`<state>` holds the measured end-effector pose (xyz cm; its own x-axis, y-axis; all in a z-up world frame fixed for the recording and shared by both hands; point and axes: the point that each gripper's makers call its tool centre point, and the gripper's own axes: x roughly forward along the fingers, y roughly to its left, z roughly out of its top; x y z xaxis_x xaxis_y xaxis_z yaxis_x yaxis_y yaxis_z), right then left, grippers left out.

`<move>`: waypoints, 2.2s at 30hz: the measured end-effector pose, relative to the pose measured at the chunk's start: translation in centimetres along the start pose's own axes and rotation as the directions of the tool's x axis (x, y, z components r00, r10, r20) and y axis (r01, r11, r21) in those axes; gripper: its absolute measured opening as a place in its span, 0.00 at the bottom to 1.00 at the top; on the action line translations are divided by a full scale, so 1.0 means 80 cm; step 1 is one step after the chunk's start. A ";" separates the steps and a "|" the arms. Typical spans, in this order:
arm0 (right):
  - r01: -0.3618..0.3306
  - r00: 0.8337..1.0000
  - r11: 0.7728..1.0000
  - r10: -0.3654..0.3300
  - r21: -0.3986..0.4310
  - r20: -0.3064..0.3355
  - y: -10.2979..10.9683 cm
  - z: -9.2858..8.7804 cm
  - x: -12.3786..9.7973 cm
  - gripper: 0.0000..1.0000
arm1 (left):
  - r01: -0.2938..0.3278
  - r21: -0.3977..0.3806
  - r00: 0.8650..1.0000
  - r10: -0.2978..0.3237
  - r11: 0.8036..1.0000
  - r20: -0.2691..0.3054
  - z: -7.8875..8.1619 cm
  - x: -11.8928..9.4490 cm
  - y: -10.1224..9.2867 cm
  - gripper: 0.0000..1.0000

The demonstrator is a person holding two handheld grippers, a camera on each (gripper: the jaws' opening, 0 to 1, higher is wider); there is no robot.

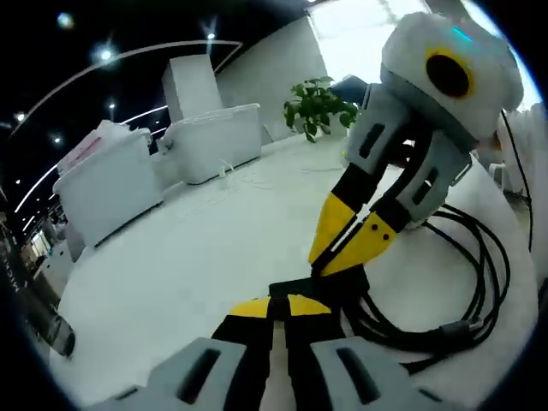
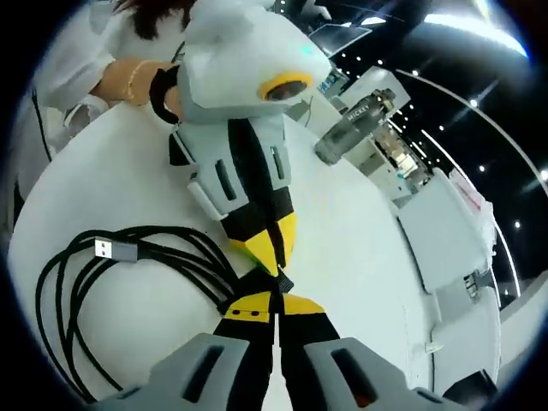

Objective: Coil the Type-C to USB data cable on the desktop and secure it with Velcro straps.

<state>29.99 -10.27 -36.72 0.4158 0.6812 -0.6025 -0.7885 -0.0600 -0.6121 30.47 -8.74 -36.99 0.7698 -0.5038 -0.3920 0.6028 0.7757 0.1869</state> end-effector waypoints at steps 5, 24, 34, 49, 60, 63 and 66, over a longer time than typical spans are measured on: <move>-0.062 0.998 0.995 0.060 -0.084 -0.026 0.003 0.003 0.013 0.02 | -0.042 -0.065 0.997 0.046 0.997 0.060 0.010 -0.008 0.015 0.06; -0.021 0.997 0.990 0.031 -0.139 0.067 -0.014 0.020 0.046 0.07 | -0.179 -0.170 0.968 0.204 0.969 0.147 0.012 -0.031 0.070 0.06; -0.014 0.995 0.985 0.031 -0.174 0.093 -0.019 0.024 0.048 0.01 | -0.179 -0.173 0.969 0.204 0.969 0.142 0.008 -0.030 0.071 0.06; -0.150 0.971 0.982 0.124 0.119 0.203 -0.010 0.028 0.038 0.01 | -0.185 -0.200 0.964 0.218 0.962 0.155 0.005 -0.034 0.078 0.06; -0.366 0.880 0.908 0.267 0.204 0.392 0.027 0.020 -0.013 0.14 | -0.206 -0.199 0.955 0.241 0.958 0.171 0.009 -0.037 0.081 0.06; -0.382 0.880 0.907 0.297 0.178 0.372 0.034 0.020 -0.009 0.14 | -0.216 -0.197 0.954 0.250 0.956 0.166 0.007 -0.038 0.084 0.06; -0.407 0.871 0.889 0.309 0.209 0.381 0.028 0.021 -0.014 0.14 | -0.219 -0.210 0.953 0.255 0.953 0.165 0.006 -0.039 0.087 0.06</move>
<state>26.98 -9.94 -36.56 -0.0542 0.8532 -0.5187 -0.9652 -0.1779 -0.1918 32.37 -1.94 -34.05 0.9218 -0.3446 -0.1774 0.3618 0.9292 0.0750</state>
